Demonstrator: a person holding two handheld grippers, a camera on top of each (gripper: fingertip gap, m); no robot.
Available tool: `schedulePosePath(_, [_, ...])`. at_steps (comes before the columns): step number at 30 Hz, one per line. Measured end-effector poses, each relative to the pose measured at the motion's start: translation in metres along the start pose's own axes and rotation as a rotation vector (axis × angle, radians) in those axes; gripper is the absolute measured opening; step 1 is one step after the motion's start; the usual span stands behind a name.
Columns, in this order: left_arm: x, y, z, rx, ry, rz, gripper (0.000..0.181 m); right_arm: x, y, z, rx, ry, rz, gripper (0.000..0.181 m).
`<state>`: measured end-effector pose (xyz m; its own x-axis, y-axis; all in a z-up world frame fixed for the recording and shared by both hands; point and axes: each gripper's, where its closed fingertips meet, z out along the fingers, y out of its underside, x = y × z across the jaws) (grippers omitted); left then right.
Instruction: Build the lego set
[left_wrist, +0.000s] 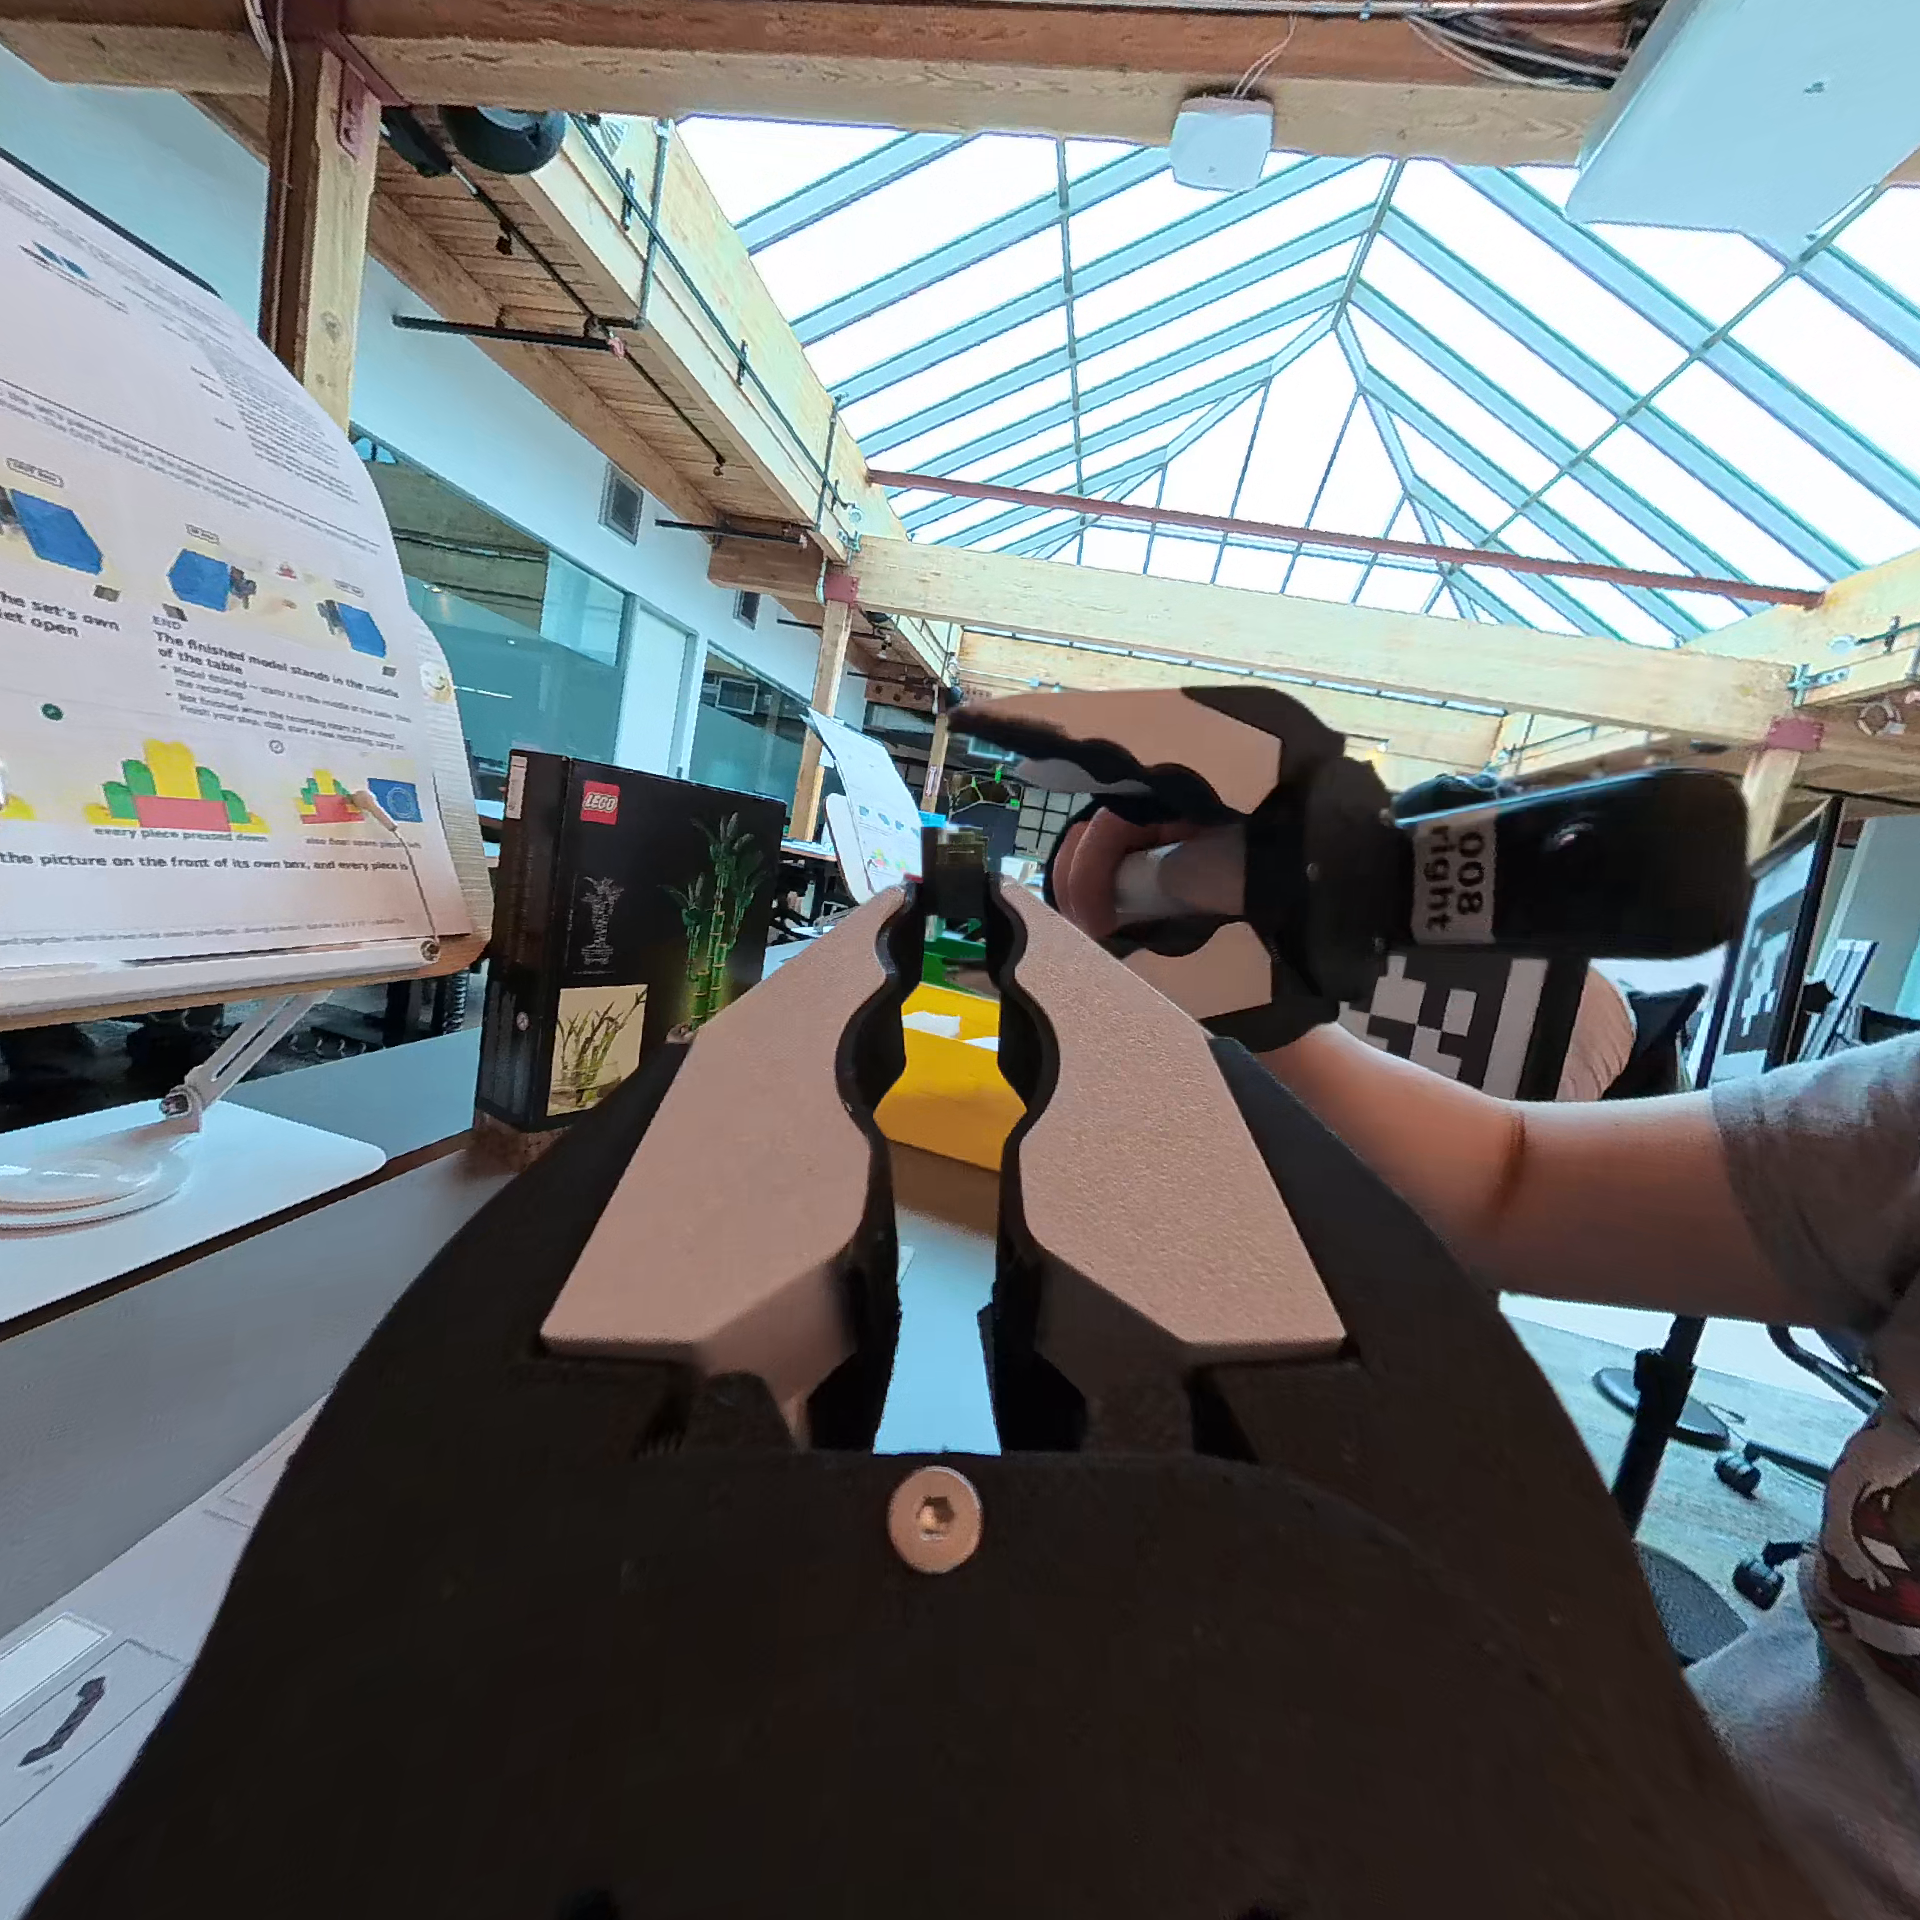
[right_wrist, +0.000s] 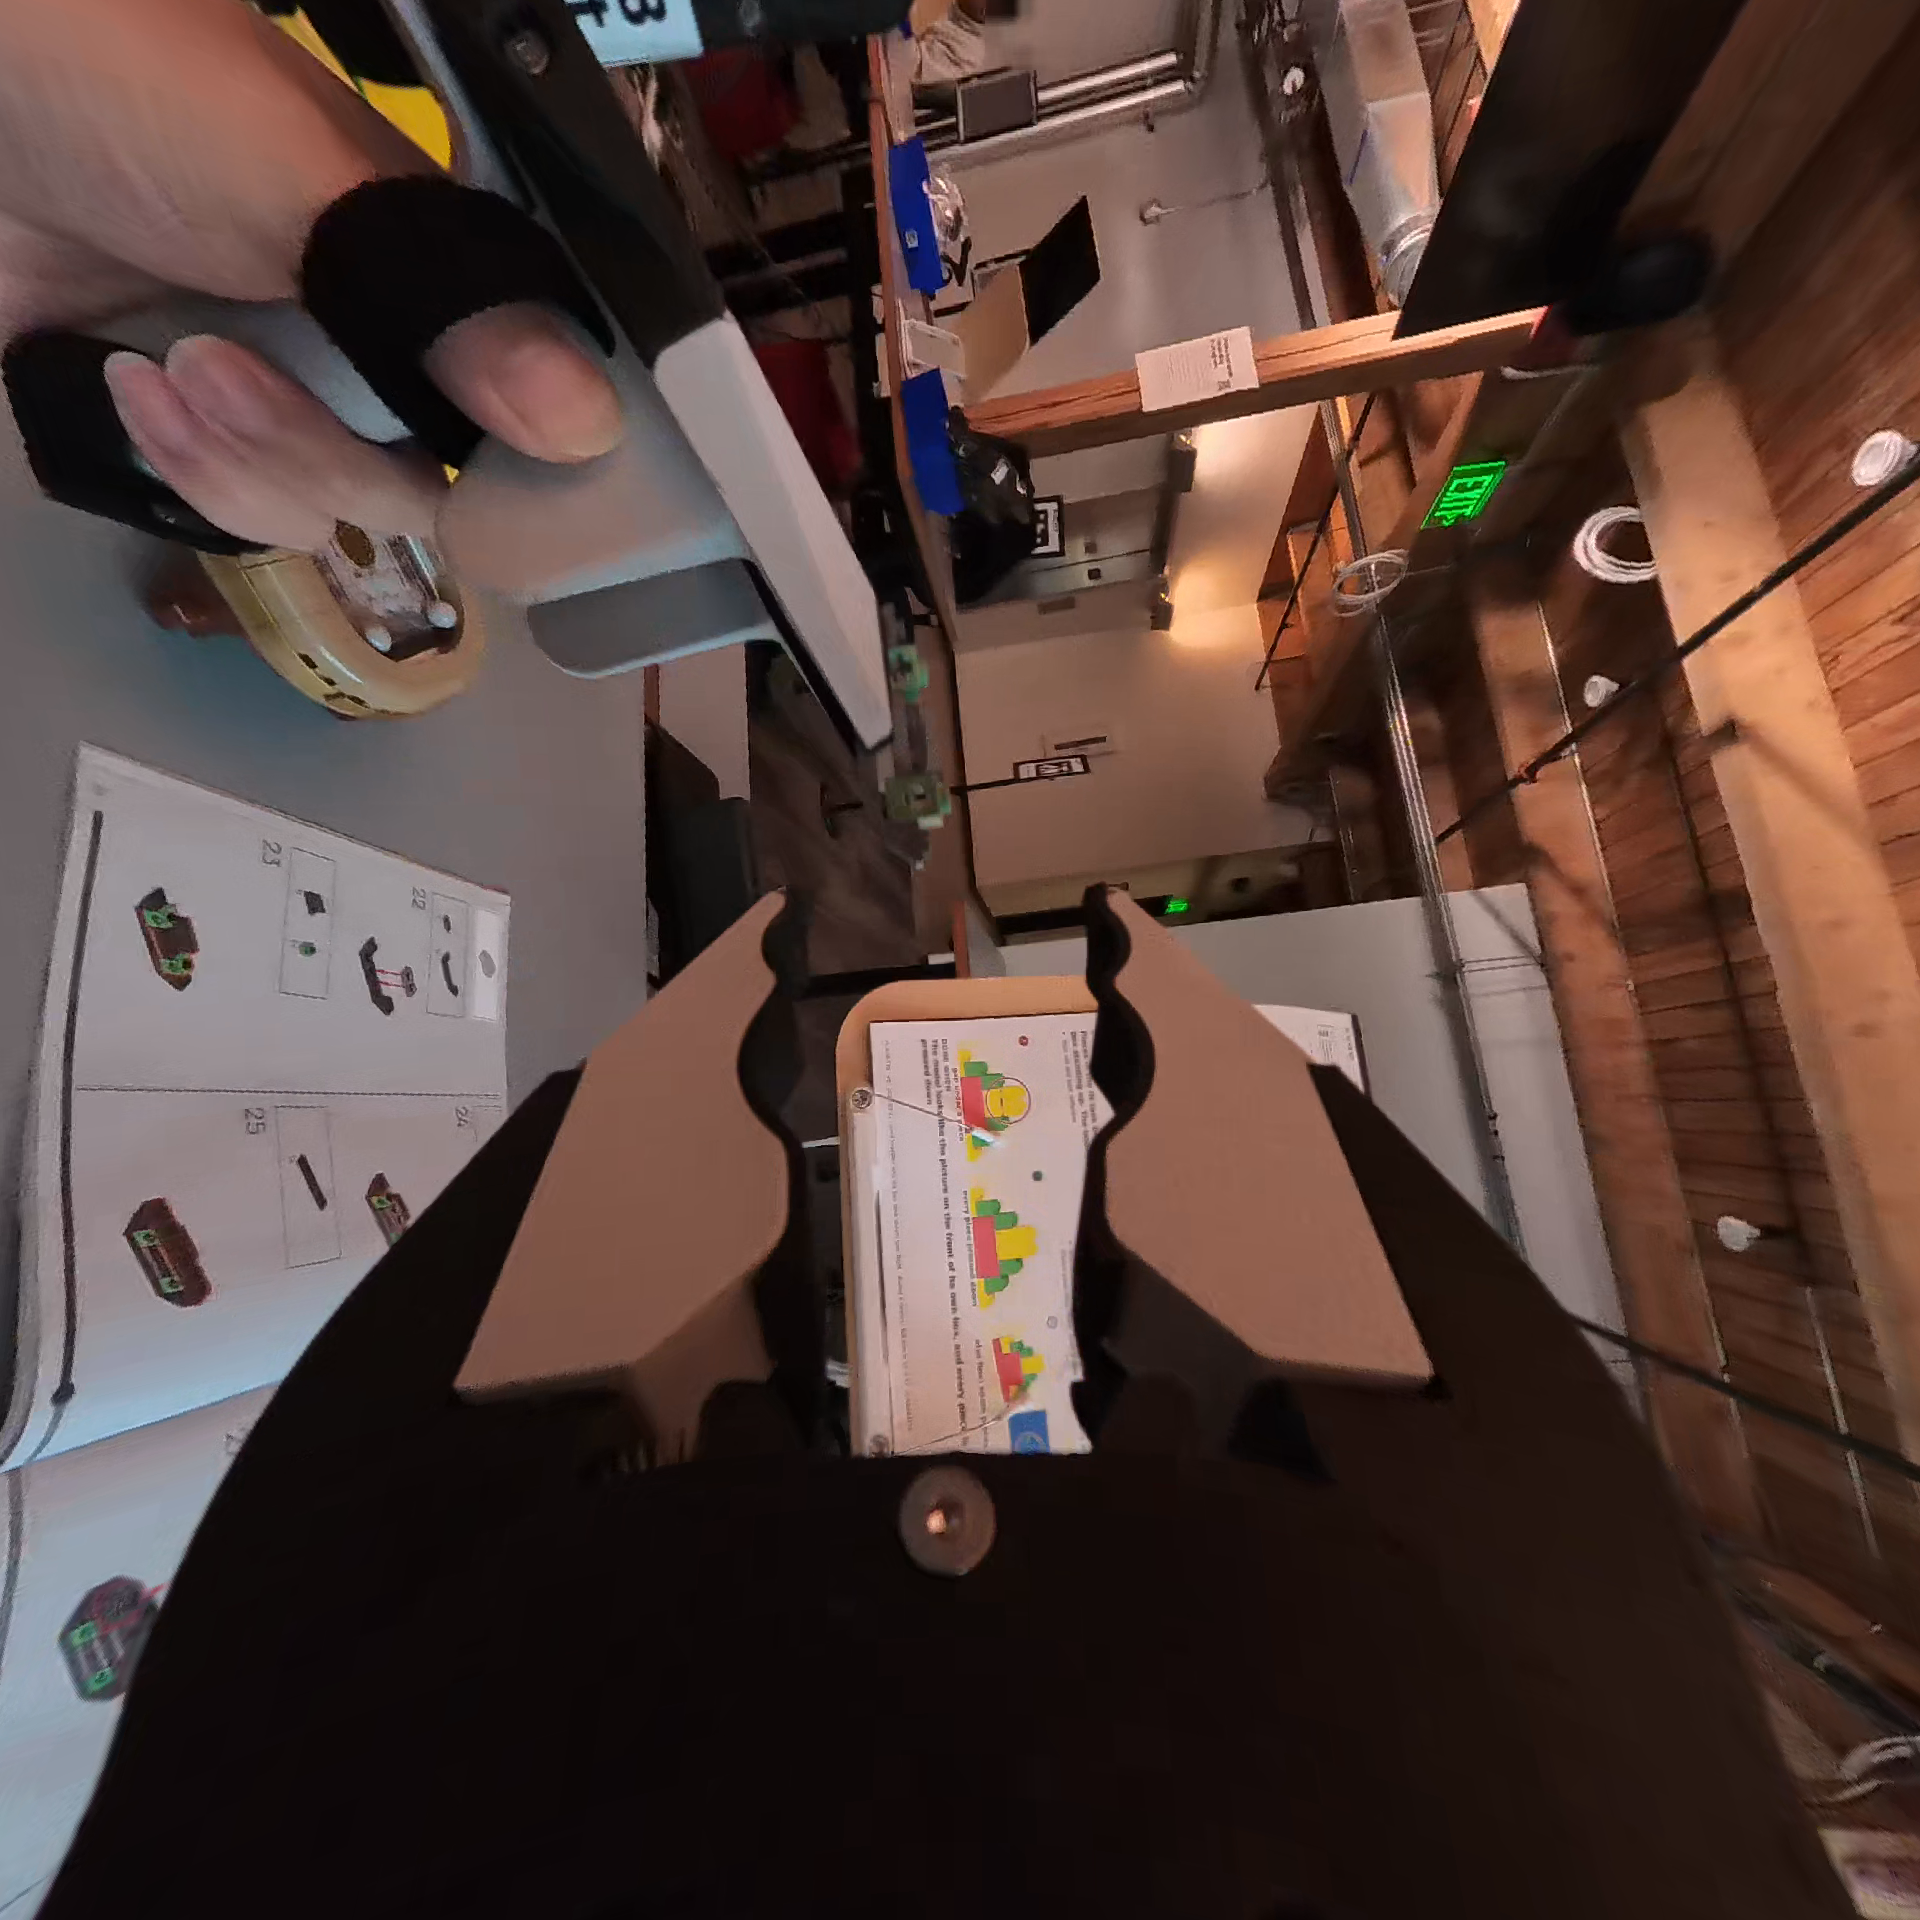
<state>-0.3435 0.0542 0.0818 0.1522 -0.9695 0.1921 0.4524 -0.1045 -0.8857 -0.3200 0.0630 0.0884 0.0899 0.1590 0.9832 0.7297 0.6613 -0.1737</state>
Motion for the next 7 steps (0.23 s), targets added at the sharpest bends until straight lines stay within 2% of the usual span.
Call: schedulePosePath(7, [-0.0014, 0.0061, 0.0035, -0.023, -0.009, 0.008, 0.009, -0.0089, -0.0110, 0.0098, 0.001, 0.012, -0.094, 0.037])
